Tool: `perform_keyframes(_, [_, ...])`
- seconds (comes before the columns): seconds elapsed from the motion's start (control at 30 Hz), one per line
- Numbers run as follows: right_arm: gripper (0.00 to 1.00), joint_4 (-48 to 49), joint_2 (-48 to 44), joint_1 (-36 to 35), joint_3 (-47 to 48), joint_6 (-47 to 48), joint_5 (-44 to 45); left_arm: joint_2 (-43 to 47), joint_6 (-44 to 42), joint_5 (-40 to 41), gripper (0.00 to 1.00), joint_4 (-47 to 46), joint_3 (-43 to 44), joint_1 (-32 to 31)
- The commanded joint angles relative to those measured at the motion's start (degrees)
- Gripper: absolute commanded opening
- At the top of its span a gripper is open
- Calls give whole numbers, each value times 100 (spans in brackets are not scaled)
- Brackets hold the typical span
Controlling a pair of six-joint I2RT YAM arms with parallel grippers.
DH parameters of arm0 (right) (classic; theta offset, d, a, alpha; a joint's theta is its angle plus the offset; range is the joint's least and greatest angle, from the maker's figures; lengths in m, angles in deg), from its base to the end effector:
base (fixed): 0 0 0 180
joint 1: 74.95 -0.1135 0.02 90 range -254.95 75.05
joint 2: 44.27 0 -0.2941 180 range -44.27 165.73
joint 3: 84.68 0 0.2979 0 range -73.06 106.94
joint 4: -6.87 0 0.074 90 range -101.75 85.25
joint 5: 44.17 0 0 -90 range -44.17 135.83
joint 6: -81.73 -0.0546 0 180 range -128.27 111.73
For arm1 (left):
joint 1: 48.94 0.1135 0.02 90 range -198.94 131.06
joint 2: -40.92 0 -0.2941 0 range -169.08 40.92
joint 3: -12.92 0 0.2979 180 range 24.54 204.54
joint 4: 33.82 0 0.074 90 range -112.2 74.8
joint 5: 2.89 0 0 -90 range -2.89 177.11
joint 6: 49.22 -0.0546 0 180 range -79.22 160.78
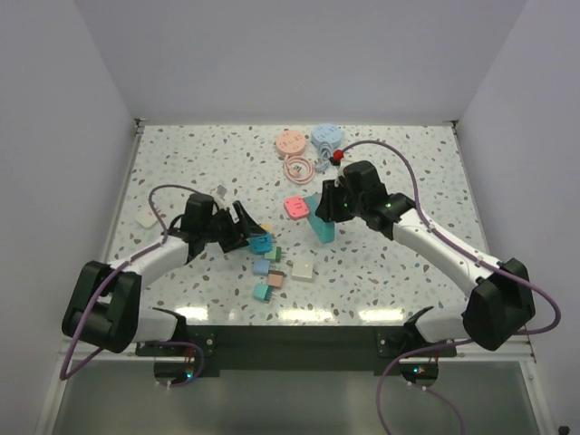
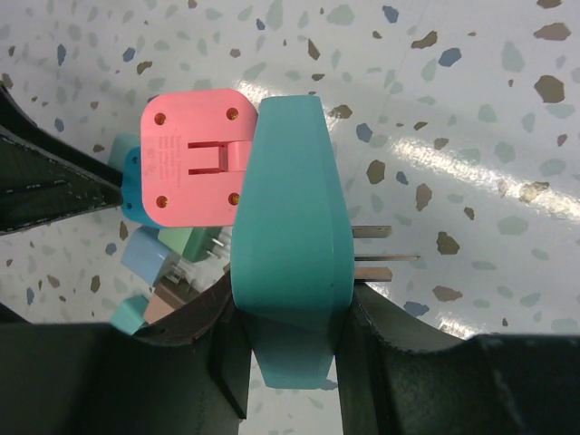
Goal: Pull the plug off the socket
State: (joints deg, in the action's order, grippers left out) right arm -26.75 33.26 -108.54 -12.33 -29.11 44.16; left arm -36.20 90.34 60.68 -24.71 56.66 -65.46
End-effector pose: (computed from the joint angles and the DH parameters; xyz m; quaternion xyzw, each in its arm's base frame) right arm 0.2935 0.1968 0.2932 -0.1064 0.8955 0.2093 0.3782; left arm 0.2748 -0.1068 0.1533 -0.1651 0.8804 -0.3892 0.2147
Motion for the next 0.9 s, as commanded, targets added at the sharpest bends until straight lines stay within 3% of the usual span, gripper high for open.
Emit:
perform_keyframes(0.0, [0,249,16,-8,97,115,-667,591,-201,506,82,241,408,-10])
perform_keyframes(0.17, [0,258,42,-8,71,133,-896,874,-18,264,96,163,646,-53])
perform_keyframes(0.4, [0,354,130,-69,149,-25,-835,603,932,-230,97,-883,506,-361])
perform_keyframes(0.73, [0,635,122,-254,150,-148,-642,-153,1758,-345,87,-1947,628,-757])
perform_keyframes(0.83, [0,828,51,-307,71,-236,-501,-364,2065,-327,82,-2218,629,-845])
perform_keyframes(0.87, [0,890,25,-333,45,-245,-457,-408,2153,-353,76,-2341,603,-854])
